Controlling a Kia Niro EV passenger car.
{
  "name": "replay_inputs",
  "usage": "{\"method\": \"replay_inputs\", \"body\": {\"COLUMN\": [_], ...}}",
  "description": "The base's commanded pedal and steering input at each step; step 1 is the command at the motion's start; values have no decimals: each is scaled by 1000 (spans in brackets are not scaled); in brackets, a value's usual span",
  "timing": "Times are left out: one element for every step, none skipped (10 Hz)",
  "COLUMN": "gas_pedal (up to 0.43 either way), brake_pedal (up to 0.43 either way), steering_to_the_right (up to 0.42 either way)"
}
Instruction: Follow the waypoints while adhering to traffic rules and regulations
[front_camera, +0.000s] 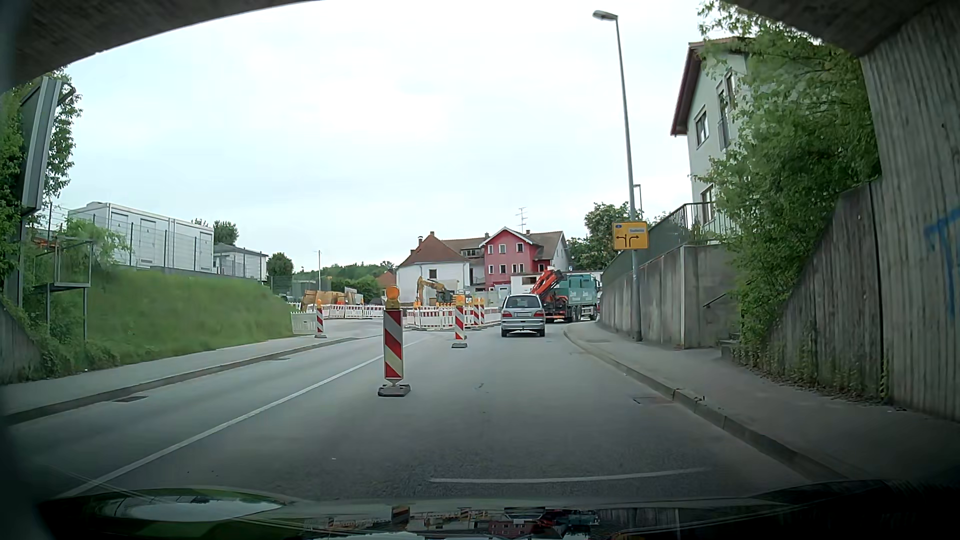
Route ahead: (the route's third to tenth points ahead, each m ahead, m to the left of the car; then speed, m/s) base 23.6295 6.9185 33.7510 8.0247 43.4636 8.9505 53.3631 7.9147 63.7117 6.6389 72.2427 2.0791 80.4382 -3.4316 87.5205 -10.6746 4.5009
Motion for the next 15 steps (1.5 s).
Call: {"method": "replay_inputs", "body": {"gas_pedal": [130, 118, 118, 118, 118, 118, 130, 130, 130, 130, 130, 130, 130, 130, 130], "brake_pedal": [0, 0, 0, 0, 0, 0, 0, 0, 0, 0, 0, 0, 0, 0, 0], "steering_to_the_right": [-3, -4, -4, -3, -4, -4, -4, -3, -3, -3, -3, -3, -2, -2, -1]}}
